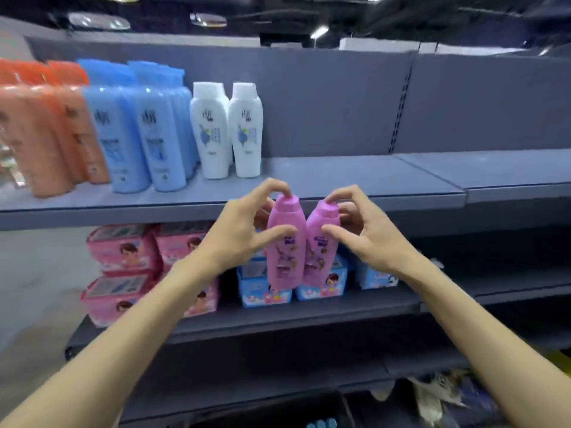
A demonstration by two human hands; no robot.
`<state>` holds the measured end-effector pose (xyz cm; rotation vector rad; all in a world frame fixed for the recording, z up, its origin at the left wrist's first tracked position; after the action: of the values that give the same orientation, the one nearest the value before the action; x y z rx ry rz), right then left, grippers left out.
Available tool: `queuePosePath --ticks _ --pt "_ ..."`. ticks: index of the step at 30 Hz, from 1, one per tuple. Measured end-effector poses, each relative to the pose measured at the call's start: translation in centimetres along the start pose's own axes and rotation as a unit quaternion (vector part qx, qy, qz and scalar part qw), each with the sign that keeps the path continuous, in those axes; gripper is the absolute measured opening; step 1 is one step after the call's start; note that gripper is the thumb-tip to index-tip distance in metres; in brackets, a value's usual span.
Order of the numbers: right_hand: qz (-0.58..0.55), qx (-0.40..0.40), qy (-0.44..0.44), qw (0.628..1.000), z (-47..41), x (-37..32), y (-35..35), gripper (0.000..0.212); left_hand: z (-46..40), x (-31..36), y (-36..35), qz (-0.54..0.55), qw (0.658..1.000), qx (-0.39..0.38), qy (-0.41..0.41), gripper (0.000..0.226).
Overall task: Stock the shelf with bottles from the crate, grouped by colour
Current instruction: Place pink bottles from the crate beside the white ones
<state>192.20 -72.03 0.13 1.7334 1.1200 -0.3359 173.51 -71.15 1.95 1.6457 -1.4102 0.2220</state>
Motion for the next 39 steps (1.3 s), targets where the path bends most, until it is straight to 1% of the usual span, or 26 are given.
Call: queuePosePath --ticks 5,10,12,15,21,25,28,31,34,37,39 --pt "0.022 0.023 0.052 0.998 -5.6 -5.4 5.3 0.029 -5.1 5.4 4.6 -0.001 0.999 0.037 -0.032 0.042" --pt "0.033 0.018 0.058 0.998 -10.2 -7.7 8.5 0.026 -9.0 7.0 7.2 -0.037 0.993 0.093 -0.055 0.04" --pt "0.041 0.013 0.053 0.998 -11.6 -7.5 8.8 0.025 -10.2 6.3 7.6 -0.052 0.992 0.106 -0.048 0.039" --pt "0.06 0.006 0.039 0.997 -13.3 -6.2 8.7 0.025 -11.7 4.7 7.3 -0.068 0.992 0.104 -0.031 0.038" --pt "0.069 -0.02 -0.002 0.997 -15.7 -3.4 7.9 0.025 -13.6 2.6 6.1 -0.068 0.992 0.105 -0.013 0.037" --pt "0.05 -0.033 -0.021 0.998 -16.4 -1.9 7.6 0.025 -14.5 1.4 5.4 -0.06 0.994 0.087 -0.003 0.038" --pt "0.042 -0.037 -0.023 0.998 -16.5 -1.4 7.4 0.026 -14.7 1.0 5.1 -0.049 0.995 0.092 -0.004 0.039" --pt "0.044 -0.037 -0.025 0.998 -16.3 -1.3 7.3 0.033 -14.6 0.2 5.0 -0.03 0.995 0.095 0.013 0.045" --pt "0.037 -0.037 -0.032 0.998 -15.8 -0.9 7.0 0.046 -14.3 -0.4 4.7 -0.002 0.995 0.102 0.019 0.056" --pt "0.038 -0.029 -0.04 0.998 -15.2 -0.2 6.8 0.067 -13.8 -0.8 4.4 0.018 0.994 0.104 0.019 0.065" --pt "0.016 -0.029 -0.053 0.998 -15.0 0.3 6.5 0.08 -13.5 -1.3 4.3 0.023 0.993 0.115 0.029 0.073"
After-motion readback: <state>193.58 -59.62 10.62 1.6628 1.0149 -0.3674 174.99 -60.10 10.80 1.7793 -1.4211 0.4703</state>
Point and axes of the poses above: each hand's wrist, its own z-axis away from the middle knuckle, its own y-axis out of the back of the hand, x = y × z, the point moved 8 cm from there along -z, towards the middle knuckle, and after that the axes turned 6 degrees about z, right-handed, at the moved point
